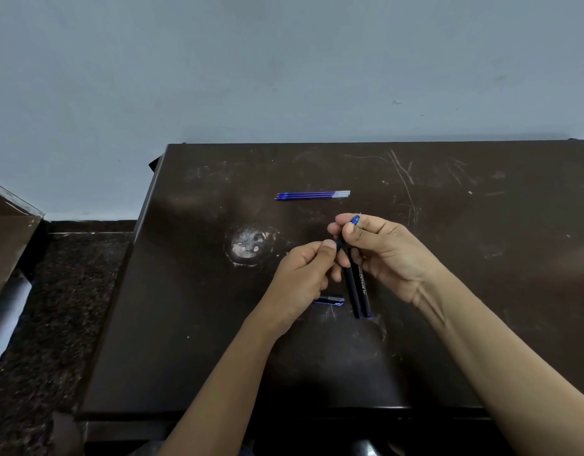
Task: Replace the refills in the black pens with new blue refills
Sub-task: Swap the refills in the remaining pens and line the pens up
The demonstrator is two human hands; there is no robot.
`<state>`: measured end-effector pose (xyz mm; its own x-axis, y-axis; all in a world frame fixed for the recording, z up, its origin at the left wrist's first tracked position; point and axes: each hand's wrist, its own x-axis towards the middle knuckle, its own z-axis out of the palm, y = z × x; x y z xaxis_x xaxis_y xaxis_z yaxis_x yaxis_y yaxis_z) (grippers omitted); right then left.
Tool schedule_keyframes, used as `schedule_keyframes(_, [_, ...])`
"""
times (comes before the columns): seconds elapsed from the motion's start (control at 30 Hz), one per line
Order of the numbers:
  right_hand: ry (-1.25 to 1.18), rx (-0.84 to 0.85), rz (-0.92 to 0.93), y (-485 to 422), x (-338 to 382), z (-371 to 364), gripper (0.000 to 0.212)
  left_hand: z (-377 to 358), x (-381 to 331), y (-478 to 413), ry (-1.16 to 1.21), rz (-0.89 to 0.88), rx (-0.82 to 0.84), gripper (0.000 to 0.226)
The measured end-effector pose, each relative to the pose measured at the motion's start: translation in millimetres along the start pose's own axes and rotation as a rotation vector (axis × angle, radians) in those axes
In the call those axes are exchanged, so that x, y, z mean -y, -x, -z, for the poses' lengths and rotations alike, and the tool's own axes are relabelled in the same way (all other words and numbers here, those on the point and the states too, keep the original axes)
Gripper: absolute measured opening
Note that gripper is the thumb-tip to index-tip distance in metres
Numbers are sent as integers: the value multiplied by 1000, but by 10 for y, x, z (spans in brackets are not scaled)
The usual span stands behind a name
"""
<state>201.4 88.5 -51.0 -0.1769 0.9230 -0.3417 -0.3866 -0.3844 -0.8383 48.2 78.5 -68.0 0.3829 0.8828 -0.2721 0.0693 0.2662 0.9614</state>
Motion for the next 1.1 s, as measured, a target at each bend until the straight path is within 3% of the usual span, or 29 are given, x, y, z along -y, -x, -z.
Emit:
schedule_keyframes(0.1, [26, -21, -4, -7, -15, -20, 25, -9, 5, -4, -9, -6, 7, 40])
schedule_keyframes(0.2, [-56, 99, -59, -1, 16, 11, 42, -7, -5, -2, 19, -1, 28, 40])
schedule_keyframes(0.33, [-83, 239, -41, 26, 68, 45, 35, 23, -23, -1, 69, 18, 87, 38])
schedule_keyframes(0.47, [-6, 139, -8, 18, 56, -6, 25, 7, -51, -5, 105, 53, 149, 33])
schedule_keyframes(0.6, [35, 33, 23, 31, 49, -61, 21, -24, -21, -8, 24, 18, 84, 37])
schedule_keyframes(0.73, [-4, -78, 31, 34, 16, -136, 19, -29, 10, 6, -228, -105, -66, 40])
schedule_keyframes(0.93, [-88, -208, 18, 66, -80, -253, 13, 12, 65, 42, -996, -360, -326, 26])
schedule_keyframes(1.0, [-75, -241, 32, 57, -104, -284, 14, 19, 50, 56, -1097, -361, -382, 21])
schedule_keyframes(1.1, [65, -231, 79, 45, -71, -276, 24, 24, 56, 50, -1042, -378, -395, 20])
